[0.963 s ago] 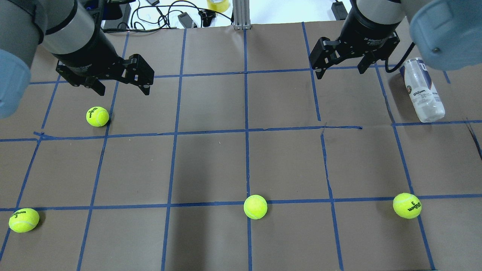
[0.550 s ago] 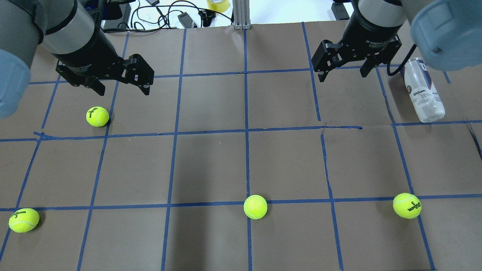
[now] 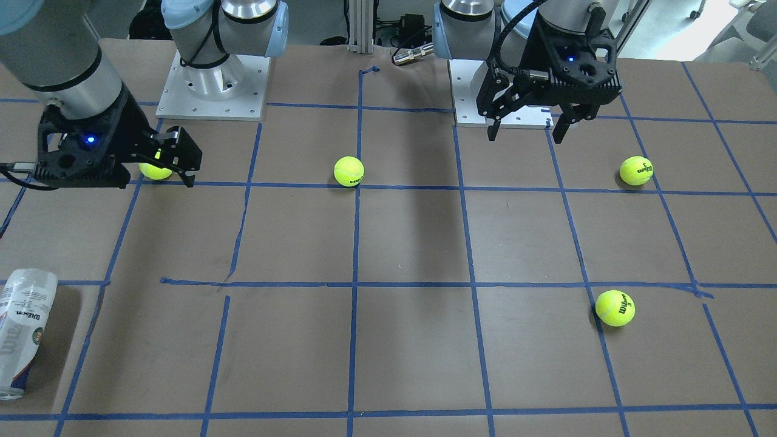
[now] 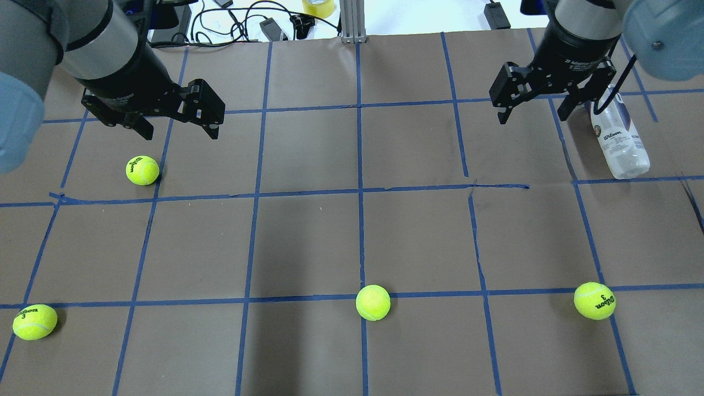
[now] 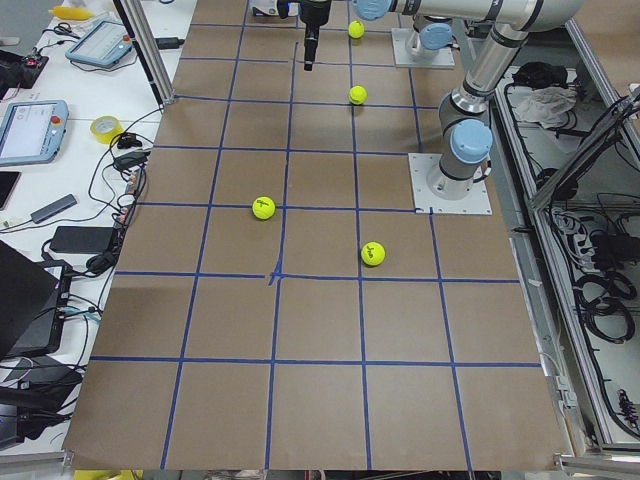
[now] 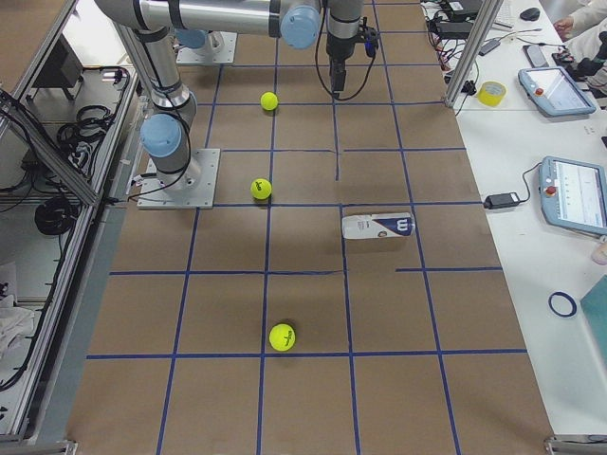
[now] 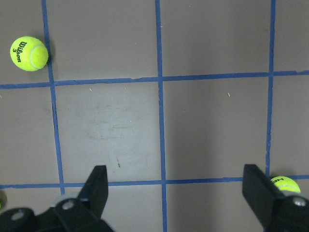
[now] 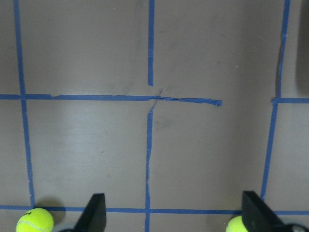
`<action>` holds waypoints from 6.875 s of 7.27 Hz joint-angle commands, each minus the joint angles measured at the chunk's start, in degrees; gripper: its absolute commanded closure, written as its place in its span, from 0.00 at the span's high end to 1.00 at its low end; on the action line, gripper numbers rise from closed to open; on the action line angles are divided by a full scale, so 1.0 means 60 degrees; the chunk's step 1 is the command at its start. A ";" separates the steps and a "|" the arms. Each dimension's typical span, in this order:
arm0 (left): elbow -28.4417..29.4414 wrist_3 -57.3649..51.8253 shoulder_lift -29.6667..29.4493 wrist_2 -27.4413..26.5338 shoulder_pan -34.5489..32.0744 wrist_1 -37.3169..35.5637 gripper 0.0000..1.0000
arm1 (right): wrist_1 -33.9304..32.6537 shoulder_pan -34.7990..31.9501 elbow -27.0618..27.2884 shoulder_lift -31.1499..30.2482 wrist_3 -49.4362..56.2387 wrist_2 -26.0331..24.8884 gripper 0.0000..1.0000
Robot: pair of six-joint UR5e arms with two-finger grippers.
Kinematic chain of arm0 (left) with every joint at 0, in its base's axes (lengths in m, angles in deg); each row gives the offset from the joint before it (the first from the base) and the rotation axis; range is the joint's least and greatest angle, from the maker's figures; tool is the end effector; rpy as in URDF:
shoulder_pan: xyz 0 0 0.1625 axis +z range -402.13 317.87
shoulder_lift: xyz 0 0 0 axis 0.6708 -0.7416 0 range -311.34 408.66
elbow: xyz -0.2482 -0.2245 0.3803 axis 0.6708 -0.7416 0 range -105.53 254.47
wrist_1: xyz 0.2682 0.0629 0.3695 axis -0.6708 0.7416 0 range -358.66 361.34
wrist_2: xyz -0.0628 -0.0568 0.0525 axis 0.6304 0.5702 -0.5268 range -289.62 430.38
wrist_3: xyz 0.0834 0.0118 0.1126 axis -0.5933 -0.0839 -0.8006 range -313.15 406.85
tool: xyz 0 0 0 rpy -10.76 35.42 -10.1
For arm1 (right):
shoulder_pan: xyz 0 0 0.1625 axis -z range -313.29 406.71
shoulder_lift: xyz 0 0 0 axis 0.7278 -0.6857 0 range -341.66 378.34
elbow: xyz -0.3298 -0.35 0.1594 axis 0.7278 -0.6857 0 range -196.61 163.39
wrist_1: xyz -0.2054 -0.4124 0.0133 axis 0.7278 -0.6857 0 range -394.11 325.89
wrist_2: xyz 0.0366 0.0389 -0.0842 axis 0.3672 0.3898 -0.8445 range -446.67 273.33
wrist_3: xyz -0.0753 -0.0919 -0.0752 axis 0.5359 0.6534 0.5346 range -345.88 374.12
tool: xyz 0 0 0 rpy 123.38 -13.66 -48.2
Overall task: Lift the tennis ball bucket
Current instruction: 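Move the right gripper down over the upright clear Wilson tennis ball can, then close the right gripper around the top of the can, then lift the can with the right gripper and carry it toward the table center, then lay the can on its side on the table and open the right gripper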
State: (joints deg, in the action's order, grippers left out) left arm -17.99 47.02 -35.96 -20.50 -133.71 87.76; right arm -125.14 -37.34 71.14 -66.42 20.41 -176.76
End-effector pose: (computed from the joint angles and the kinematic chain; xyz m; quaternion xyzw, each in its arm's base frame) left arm -0.1450 -0.5042 0.5609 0.0118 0.9983 -0.0567 0.0068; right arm 0.0719 -0.5924 0.5000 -0.0029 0.9998 0.0171 0.0011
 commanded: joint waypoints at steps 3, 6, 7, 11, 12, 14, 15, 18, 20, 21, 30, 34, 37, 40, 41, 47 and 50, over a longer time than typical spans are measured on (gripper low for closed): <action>0.0000 0.0000 0.0010 0.0000 0.0000 -0.0004 1.00 | -0.0719 0.1773 -0.2795 0.3377 0.1438 -0.0323 1.00; 0.0000 0.0000 0.0010 0.0000 0.0000 -0.0004 1.00 | -0.3206 0.2959 -0.3096 0.5303 0.2976 -0.0308 1.00; 0.0000 0.0000 0.0010 0.0000 0.0000 0.0010 1.00 | -0.3720 0.3050 -0.3154 0.5989 0.3299 -0.0294 1.00; 0.0000 0.0000 0.0010 0.0000 0.0000 0.0010 1.00 | -0.4751 0.3065 -0.2993 0.6625 0.3755 -0.0264 1.00; 0.0000 0.0000 0.0010 0.0000 0.0000 -0.0004 1.00 | -0.4751 0.3065 -0.2993 0.6713 0.3757 -0.0264 1.00; 0.0000 0.0000 0.0010 0.0000 0.0000 0.0010 1.00 | -0.4751 0.3080 -0.2935 0.6728 0.3801 -0.0351 1.00; 0.0000 0.0000 -0.0004 0.0000 0.0000 0.0010 1.00 | -0.4722 0.3080 -0.2920 0.6714 0.3801 -0.0367 0.98; 0.0000 0.0000 0.0010 0.0000 0.0000 0.0010 1.00 | -0.4707 0.3080 -0.2891 0.6699 0.4284 -0.0381 0.62; 0.0000 0.0000 0.0010 0.0000 0.0000 -0.0004 1.00 | -0.4474 0.3080 -0.2935 0.6452 0.4255 -0.0265 0.62; 0.0000 0.0000 0.0010 0.0000 0.0000 0.0010 1.00 | -0.4124 0.3008 -0.2964 0.6117 0.4182 -0.0221 0.62; 0.0015 -0.0014 0.0010 0.0058 0.0145 -0.0004 1.00 | -0.4260 -0.1910 -0.1150 0.3564 0.5213 0.0687 0.52; 0.0000 -0.0044 0.0010 0.0059 0.0190 0.0010 1.00 | -0.6135 -0.3961 0.0063 0.3739 0.6593 0.0367 0.50; 0.0000 -0.0044 0.0010 0.0059 0.0190 -0.0004 1.00 | -0.7709 -0.4959 0.0493 0.4457 0.7916 0.0131 0.54; 0.0014 -0.0044 0.0010 0.0059 0.0190 0.0010 1.00 | -0.8075 -0.5928 0.0507 0.4824 0.7815 0.0247 0.58; 0.0000 -0.0044 0.0010 0.0059 0.0190 0.0010 1.00 | -0.8076 -0.5972 0.0507 0.4839 0.7785 0.0277 0.58; 0.0015 -0.0044 0.0010 0.0059 0.0190 -0.0004 1.00 | -0.8266 -0.5681 0.0435 0.4942 0.8400 0.1478 1.00; 0.0015 -0.0044 0.0010 0.0059 0.0205 0.0010 1.00 | -0.6956 -0.4221 0.0537 0.3760 0.8532 0.2458 1.00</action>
State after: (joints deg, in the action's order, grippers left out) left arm -17.90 46.70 -35.89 -20.15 -132.56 87.79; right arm -171.45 -66.82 74.22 -40.57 71.32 -164.10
